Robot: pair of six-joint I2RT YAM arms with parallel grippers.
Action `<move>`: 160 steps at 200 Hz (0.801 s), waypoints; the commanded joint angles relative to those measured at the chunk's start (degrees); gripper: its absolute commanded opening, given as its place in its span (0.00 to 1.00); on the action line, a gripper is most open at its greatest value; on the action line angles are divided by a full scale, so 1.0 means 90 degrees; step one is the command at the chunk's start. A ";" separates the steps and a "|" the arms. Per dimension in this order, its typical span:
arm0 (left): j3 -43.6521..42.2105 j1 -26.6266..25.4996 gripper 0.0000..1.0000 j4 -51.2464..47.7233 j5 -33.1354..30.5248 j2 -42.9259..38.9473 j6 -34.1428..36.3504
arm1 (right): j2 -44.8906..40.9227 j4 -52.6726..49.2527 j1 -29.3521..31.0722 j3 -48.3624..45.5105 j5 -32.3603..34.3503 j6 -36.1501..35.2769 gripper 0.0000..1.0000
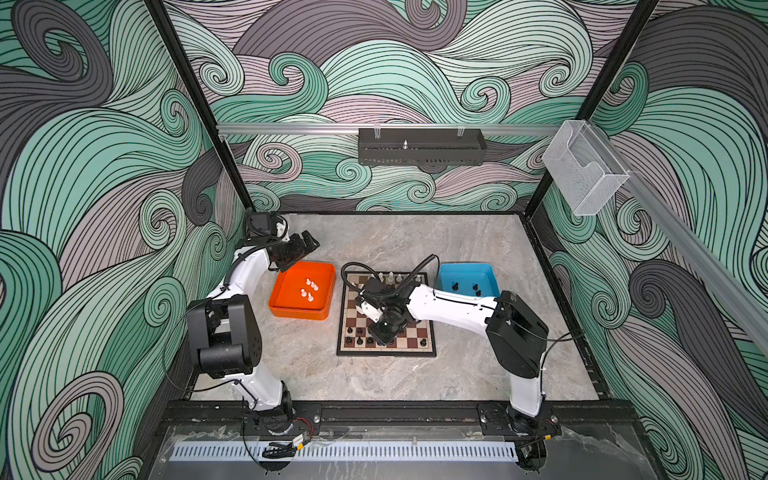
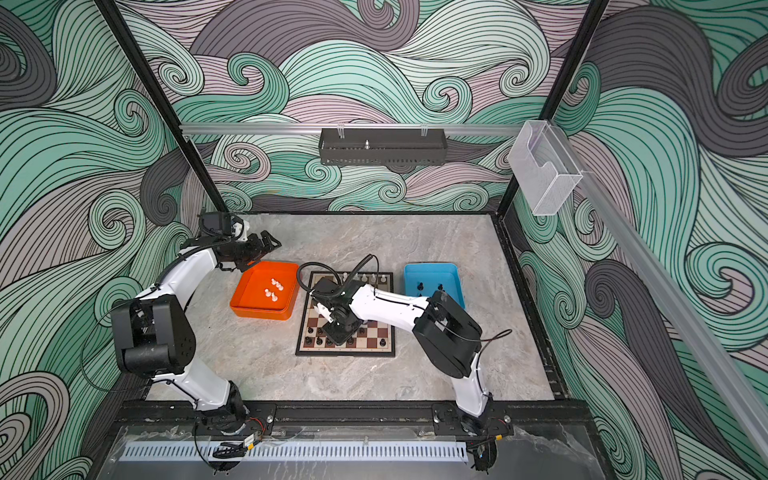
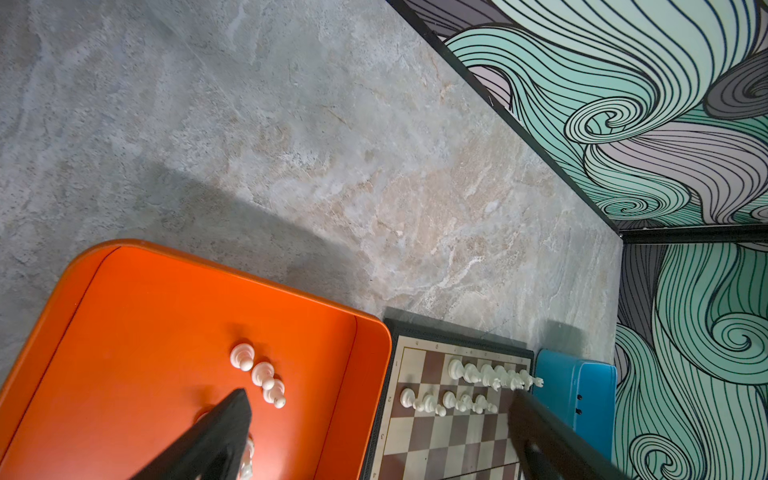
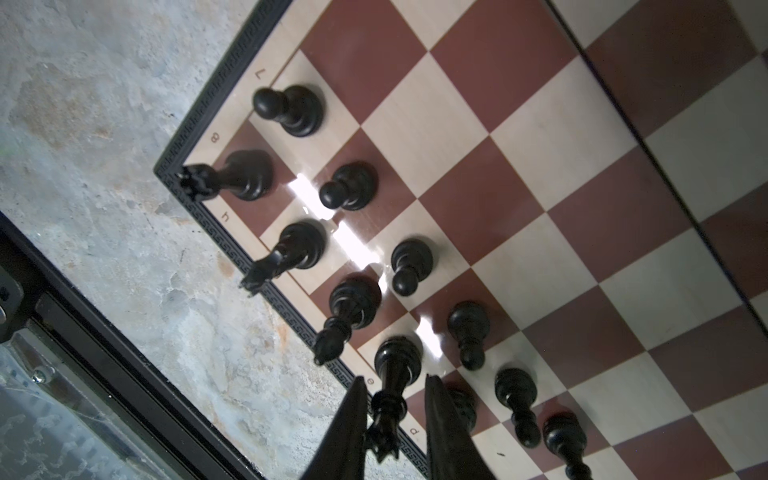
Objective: Set up the chess pieces on the board
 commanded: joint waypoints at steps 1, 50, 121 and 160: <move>0.0009 0.0047 0.99 0.0016 0.0136 0.0070 -0.0044 | -0.0158 -0.0143 0.0034 0.0174 0.0128 0.0014 0.28; 0.0005 0.0047 0.98 0.0019 0.0138 0.0078 -0.0039 | -0.0138 -0.0158 0.0035 0.0199 0.0184 0.0023 0.29; -0.0005 0.0047 0.99 0.0027 0.0138 0.0076 -0.0043 | -0.0111 -0.0194 0.0060 0.0215 0.0262 0.0023 0.26; -0.0014 0.0047 0.99 0.0028 0.0138 0.0073 -0.0040 | -0.0104 -0.0248 0.0084 0.0239 0.0345 0.0023 0.24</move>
